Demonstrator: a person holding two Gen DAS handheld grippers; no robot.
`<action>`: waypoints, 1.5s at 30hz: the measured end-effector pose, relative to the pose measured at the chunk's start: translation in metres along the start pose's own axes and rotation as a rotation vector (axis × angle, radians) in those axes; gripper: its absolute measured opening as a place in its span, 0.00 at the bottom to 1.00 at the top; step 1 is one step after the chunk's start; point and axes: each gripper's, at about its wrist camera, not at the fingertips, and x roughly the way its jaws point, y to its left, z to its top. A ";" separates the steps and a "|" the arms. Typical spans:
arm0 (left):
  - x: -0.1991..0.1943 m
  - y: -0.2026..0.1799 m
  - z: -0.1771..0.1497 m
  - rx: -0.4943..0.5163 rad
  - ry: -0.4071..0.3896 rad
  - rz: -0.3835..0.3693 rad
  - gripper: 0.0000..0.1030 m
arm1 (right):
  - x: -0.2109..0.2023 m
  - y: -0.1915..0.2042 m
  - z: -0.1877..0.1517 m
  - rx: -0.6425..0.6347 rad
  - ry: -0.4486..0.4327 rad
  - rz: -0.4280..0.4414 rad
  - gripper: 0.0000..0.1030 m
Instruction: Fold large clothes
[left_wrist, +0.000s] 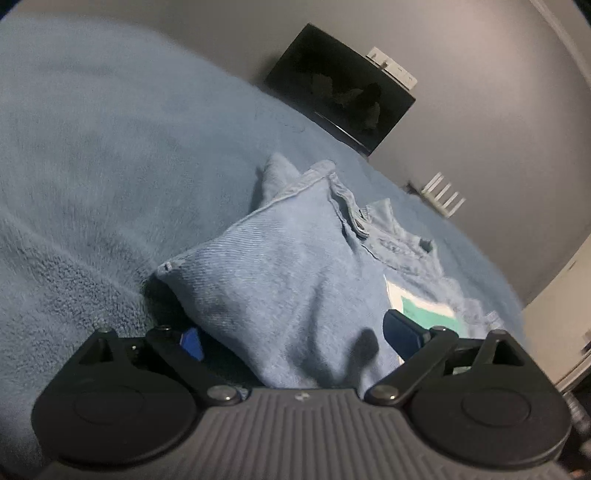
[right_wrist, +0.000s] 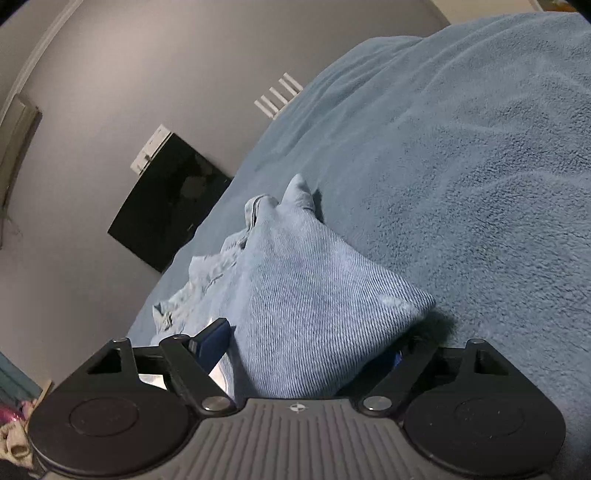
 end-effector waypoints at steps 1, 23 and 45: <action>-0.002 -0.009 0.000 0.033 -0.003 0.032 0.88 | -0.002 0.004 0.000 -0.007 -0.010 -0.006 0.78; -0.017 0.017 0.020 -0.157 -0.034 -0.106 0.16 | -0.010 0.017 0.012 0.024 -0.002 0.057 0.37; -0.171 0.004 -0.018 -0.113 0.092 -0.037 0.05 | -0.163 -0.008 0.010 0.168 0.145 -0.100 0.35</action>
